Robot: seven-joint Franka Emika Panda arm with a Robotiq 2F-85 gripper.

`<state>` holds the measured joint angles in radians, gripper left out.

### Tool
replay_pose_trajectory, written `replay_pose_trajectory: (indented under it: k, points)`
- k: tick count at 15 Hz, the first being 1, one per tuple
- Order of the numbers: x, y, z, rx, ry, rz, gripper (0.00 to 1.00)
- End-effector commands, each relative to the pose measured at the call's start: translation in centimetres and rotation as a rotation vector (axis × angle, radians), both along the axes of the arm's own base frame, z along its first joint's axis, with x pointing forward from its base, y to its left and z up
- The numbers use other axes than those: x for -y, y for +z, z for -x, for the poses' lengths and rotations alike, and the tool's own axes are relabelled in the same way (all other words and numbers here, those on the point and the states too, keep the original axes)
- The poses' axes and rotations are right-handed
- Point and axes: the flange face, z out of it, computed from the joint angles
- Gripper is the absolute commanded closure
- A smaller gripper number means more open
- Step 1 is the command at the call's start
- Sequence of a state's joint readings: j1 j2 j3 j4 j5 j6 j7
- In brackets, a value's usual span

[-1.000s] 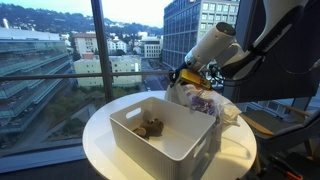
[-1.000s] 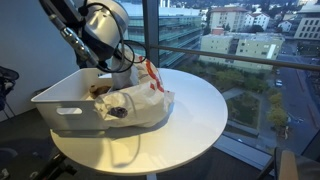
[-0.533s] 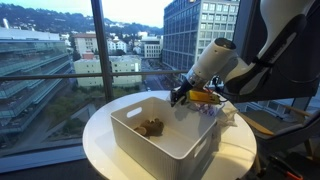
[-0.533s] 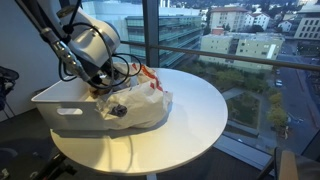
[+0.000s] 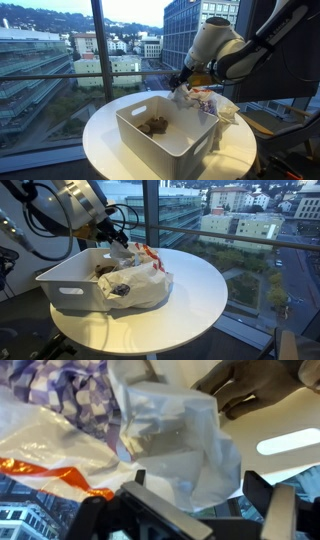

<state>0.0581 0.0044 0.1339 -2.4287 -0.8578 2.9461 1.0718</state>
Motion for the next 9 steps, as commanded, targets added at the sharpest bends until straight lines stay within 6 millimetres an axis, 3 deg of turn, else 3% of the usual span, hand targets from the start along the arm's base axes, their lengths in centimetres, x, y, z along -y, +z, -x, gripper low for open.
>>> replay_pose_trajectory:
  k: [1,5,9]
  points:
    - [-0.4,4.8,-0.2,-0.018,0.017,0.025,0.0]
    - [-1.1,9.2,-0.1,-0.117,0.042,-0.025,0.0]
    - [0.0,13.8,0.8,-0.223,0.048,-0.039,0.0]
